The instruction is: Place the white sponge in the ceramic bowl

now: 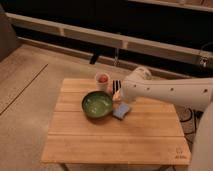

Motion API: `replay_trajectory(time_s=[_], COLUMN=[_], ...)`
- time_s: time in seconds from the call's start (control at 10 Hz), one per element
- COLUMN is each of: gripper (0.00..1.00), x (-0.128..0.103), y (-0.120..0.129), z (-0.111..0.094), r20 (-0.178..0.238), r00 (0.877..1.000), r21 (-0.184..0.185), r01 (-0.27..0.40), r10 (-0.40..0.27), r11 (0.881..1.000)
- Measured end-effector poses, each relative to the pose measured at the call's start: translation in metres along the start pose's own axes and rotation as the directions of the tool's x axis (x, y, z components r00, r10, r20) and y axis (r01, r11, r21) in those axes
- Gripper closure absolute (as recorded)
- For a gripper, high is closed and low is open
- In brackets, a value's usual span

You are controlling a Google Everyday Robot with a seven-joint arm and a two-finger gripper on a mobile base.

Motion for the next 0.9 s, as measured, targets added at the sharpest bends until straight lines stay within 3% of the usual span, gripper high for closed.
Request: replay_trajectory(time_s=[0.2,0.4,0.6,0.9], gripper=[0.35,0.35,0.35,0.35], x=[-0.017,-0.02,-0.022,-0.026], y=[0.002,0.001,-0.028,-0.068], z=[-0.009,-0.01,0.005,0.035], r20=[0.063,0.075,0.059,0.032], r00=[0.998,0.997,0.998,0.994], r21=[-0.073,-0.075,0.017,0.137], r01=[-0.013,-0.009,-0.039,-0.112], r10=[0.018,0.015,0.038,0.108], r11=[0.997,0.997,0.999,0.984])
